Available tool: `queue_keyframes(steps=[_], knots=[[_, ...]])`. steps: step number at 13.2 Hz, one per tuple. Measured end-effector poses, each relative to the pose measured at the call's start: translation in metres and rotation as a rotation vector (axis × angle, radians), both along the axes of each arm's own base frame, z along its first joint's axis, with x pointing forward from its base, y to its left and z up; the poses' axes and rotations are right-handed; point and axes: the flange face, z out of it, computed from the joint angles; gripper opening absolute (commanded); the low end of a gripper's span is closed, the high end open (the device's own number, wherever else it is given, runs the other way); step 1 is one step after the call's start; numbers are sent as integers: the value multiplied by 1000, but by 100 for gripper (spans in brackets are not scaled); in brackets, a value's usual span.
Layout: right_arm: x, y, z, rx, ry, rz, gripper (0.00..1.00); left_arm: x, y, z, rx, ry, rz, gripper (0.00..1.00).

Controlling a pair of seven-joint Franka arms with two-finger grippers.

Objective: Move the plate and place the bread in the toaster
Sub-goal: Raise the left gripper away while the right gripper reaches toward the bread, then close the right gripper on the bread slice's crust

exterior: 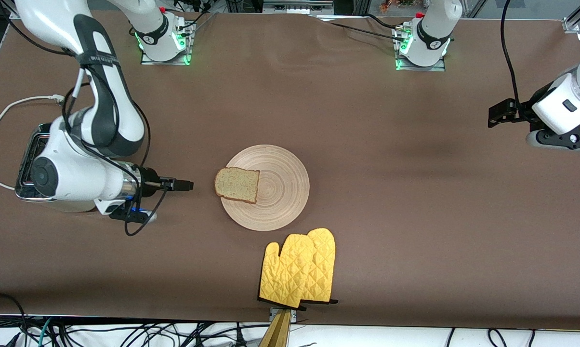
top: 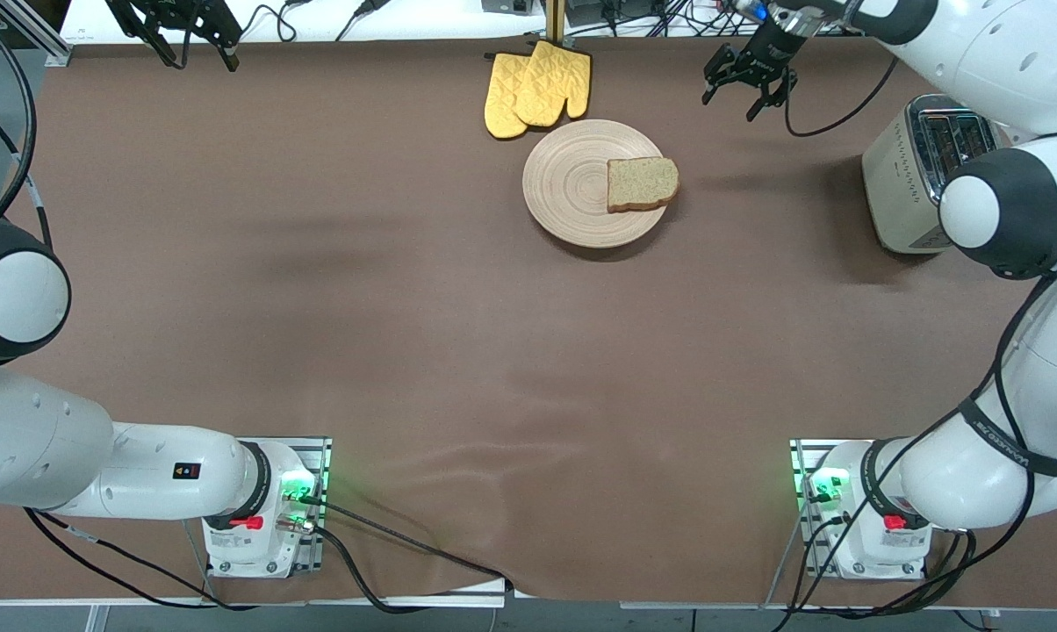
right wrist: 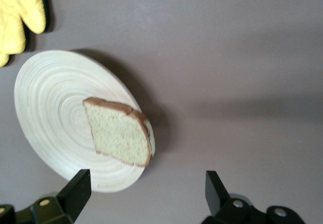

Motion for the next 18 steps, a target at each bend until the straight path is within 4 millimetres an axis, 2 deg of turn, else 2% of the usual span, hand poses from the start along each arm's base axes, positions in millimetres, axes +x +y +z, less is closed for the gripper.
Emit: queue_keyframes(steps=[2,10,18], knots=[[-1,12,-19,27,10,-14,100,1,0,-2,0,3,0,100],[-9,53,-73,42,43,1,100,3,5,-8,0,14,9,100],[-24,60,-115,85,130,-42,100,6,17,-14,2,26,31,100]])
